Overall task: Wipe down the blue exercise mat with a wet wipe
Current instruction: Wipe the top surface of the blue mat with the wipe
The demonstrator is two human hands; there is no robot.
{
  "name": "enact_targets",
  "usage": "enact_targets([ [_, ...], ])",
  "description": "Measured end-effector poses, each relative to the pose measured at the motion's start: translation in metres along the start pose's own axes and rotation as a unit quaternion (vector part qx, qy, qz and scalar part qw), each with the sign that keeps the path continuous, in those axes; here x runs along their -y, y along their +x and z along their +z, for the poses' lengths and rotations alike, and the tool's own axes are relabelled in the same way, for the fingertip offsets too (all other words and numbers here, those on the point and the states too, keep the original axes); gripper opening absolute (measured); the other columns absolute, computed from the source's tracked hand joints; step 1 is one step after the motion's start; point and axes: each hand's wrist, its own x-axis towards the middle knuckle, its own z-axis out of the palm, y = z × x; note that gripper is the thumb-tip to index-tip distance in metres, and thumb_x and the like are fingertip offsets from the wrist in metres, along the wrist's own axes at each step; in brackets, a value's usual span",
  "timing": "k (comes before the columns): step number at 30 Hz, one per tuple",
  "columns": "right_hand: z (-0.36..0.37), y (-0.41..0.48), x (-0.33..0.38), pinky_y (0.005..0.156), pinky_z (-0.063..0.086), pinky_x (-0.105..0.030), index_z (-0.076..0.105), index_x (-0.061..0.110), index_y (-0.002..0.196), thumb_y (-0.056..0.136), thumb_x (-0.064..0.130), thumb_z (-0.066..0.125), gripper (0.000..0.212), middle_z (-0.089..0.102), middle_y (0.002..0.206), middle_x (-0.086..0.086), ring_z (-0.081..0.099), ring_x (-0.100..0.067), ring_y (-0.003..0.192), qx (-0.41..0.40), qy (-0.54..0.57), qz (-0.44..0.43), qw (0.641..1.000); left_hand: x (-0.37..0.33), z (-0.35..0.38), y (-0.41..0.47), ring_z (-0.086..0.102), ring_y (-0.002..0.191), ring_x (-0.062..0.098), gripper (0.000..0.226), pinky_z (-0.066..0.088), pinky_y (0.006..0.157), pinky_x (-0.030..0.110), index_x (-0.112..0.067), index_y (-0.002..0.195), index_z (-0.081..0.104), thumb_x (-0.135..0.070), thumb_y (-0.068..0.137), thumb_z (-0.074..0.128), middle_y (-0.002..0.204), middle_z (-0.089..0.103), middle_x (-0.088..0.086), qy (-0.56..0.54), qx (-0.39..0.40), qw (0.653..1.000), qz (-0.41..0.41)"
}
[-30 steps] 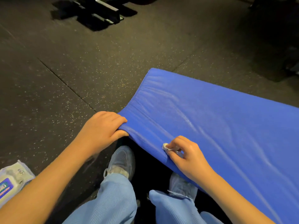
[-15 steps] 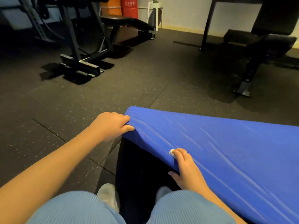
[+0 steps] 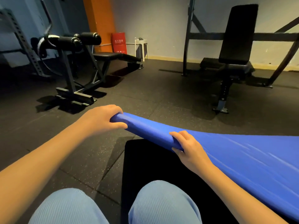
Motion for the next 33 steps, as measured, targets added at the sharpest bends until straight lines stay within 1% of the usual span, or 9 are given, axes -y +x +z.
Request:
enact_targets([
  [5,-0.041,0.006,0.018,0.068,0.048,-0.041,0.056,0.015,0.106,0.078,0.007,0.068,0.032,0.053,0.098,-0.003,0.051,-0.030,0.082,0.021,-0.054,-0.028,0.998,-0.016,-0.016,-0.027,0.055,0.075,0.006,0.023,0.042,0.063,0.028,-0.031,0.091,0.059,-0.050,0.081,0.066,0.080,0.059,-0.014,-0.028,-0.066,0.997,-0.024],
  [9,-0.079,0.013,0.040,0.078,0.049,-0.039,0.057,0.018,0.117,0.087,0.013,0.064,0.031,0.055,0.110,-0.002,0.053,-0.025,0.094,0.066,-0.073,-0.040,0.994,-0.027,-0.034,-0.046,0.057,0.071,0.012,0.027,0.046,0.066,0.036,-0.026,0.087,0.057,-0.053,0.088,0.058,0.076,0.061,-0.008,-0.026,-0.091,0.995,-0.039],
  [12,-0.109,0.023,0.059,0.083,0.048,-0.031,0.055,0.023,0.122,0.091,0.017,0.062,0.032,0.054,0.116,0.002,0.053,-0.019,0.099,0.096,-0.091,-0.037,0.991,-0.038,-0.048,-0.055,0.057,0.072,0.012,0.026,0.043,0.063,0.031,-0.024,0.087,0.057,-0.049,0.090,0.054,0.077,0.062,-0.006,-0.046,-0.113,0.990,-0.067],
  [15,-0.139,0.027,0.075,0.085,0.048,-0.027,0.053,0.025,0.127,0.092,0.018,0.062,0.037,0.053,0.117,0.005,0.053,-0.015,0.102,0.117,-0.102,-0.033,0.987,-0.050,-0.064,-0.066,0.058,0.075,0.013,0.025,0.048,0.070,0.036,-0.024,0.091,0.061,-0.047,0.091,0.053,0.081,0.065,-0.005,-0.070,-0.139,0.984,-0.084],
  [19,-0.182,0.037,0.103,0.081,0.050,-0.024,0.055,0.025,0.129,0.091,0.017,0.064,0.040,0.056,0.112,0.005,0.054,-0.010,0.097,0.129,-0.097,-0.054,0.985,-0.062,-0.096,-0.087,0.059,0.074,0.015,0.019,0.043,0.064,0.033,-0.024,0.082,0.064,-0.038,0.092,0.057,0.076,0.065,-0.004,-0.152,-0.187,0.965,-0.100],
  [22,-0.205,0.057,0.124,0.072,0.048,-0.026,0.060,0.021,0.120,0.090,0.014,0.064,0.031,0.059,0.104,0.003,0.054,-0.009,0.086,0.131,-0.092,-0.080,0.984,-0.059,-0.123,-0.091,0.060,0.073,0.021,0.024,0.045,0.066,0.038,-0.019,0.078,0.066,-0.039,0.091,0.060,0.075,0.066,0.002,-0.213,-0.203,0.946,-0.135],
  [24,-0.202,0.076,0.129,0.061,0.043,-0.024,0.061,0.019,0.110,0.088,0.014,0.063,0.022,0.059,0.093,0.004,0.052,-0.006,0.076,0.120,-0.092,-0.090,0.984,-0.051,-0.130,-0.085,0.060,0.073,0.022,0.031,0.043,0.063,0.035,-0.014,0.079,0.066,-0.042,0.091,0.058,0.076,0.065,0.005,-0.209,-0.195,0.944,-0.165],
  [27,-0.169,0.099,0.120,0.057,0.039,-0.020,0.062,0.019,0.108,0.086,0.015,0.067,0.024,0.055,0.086,0.005,0.050,-0.005,0.067,0.110,-0.084,-0.081,0.987,-0.030,-0.112,-0.075,0.057,0.074,0.020,0.039,0.040,0.064,0.034,-0.014,0.081,0.064,-0.051,0.091,0.053,0.081,0.064,0.004,-0.172,-0.159,0.948,-0.217],
  [33,-0.108,0.127,0.090,0.073,0.056,-0.034,0.063,0.021,0.116,0.081,0.021,0.075,0.037,0.058,0.109,0.001,0.058,-0.018,0.090,0.050,-0.039,-0.069,0.996,0.011,-0.059,-0.053,0.053,0.079,0.018,0.038,0.038,0.065,0.033,-0.016,0.098,0.053,-0.052,0.089,0.056,0.089,0.057,0.000,-0.215,-0.195,0.911,-0.295],
])
